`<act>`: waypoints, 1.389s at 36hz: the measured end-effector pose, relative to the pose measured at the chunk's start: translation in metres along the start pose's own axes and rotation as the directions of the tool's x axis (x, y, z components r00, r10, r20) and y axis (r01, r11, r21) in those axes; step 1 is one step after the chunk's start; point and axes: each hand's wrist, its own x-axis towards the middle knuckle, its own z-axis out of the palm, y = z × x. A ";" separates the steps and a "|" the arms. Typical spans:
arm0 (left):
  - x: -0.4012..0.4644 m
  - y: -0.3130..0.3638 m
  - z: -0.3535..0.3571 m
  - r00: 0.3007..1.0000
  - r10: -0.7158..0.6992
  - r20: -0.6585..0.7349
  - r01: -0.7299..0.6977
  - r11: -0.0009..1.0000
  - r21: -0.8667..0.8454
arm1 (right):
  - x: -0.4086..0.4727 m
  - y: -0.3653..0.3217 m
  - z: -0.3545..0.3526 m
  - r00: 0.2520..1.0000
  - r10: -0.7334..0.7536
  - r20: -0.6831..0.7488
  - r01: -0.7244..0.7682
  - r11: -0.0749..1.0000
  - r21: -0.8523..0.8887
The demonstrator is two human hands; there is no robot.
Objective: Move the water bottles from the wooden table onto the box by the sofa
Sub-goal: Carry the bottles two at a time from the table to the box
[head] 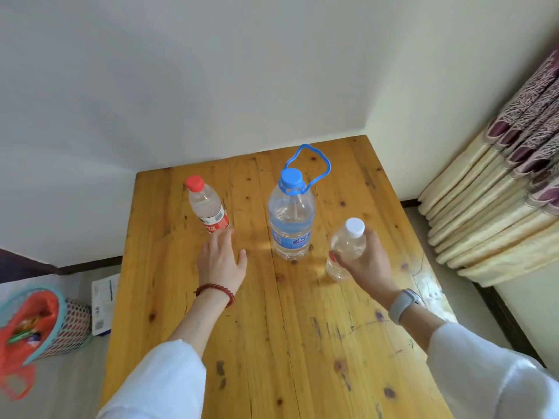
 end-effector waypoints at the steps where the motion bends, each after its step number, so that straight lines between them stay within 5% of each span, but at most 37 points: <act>1: 0.005 -0.003 0.001 1.000 -0.025 0.003 0.025 0.999 0.022 | -0.007 -0.001 0.001 0.999 -0.012 0.036 0.013 1.000 -0.017; 4: 0.025 -0.017 0.002 0.995 -0.095 -0.008 0.095 0.996 0.001 | -0.026 -0.009 0.012 0.987 -0.031 0.158 0.044 0.996 -0.075; 11: 0.081 -0.046 0.000 0.963 -0.270 -0.013 0.242 0.883 -0.401 | -0.045 -0.040 0.061 0.971 -0.069 0.229 0.078 0.997 -0.031; 19: 0.123 -0.066 0.007 0.976 -0.202 0.080 0.209 0.771 -0.602 | -0.051 -0.056 0.100 0.978 -0.103 0.184 0.106 0.994 -0.004; 28: 0.068 -0.067 0.005 0.996 -0.085 0.010 0.073 0.779 -0.623 | -0.065 -0.050 0.101 0.980 -0.016 0.198 0.011 0.999 0.031; 36: -0.012 -0.045 0.004 0.972 0.111 0.208 0.073 0.696 -0.714 | -0.116 -0.026 0.069 0.986 0.143 0.091 -0.159 0.966 0.203; 44: -0.118 0.037 0.027 0.847 0.424 0.320 -0.050 0.663 -0.747 | -0.233 0.032 -0.017 0.922 0.328 -0.204 -0.270 0.925 0.267; 50: -0.238 0.128 0.042 0.629 0.656 0.417 -0.187 0.648 -0.738 | -0.367 0.084 -0.084 0.779 0.422 -0.463 -0.284 0.897 0.340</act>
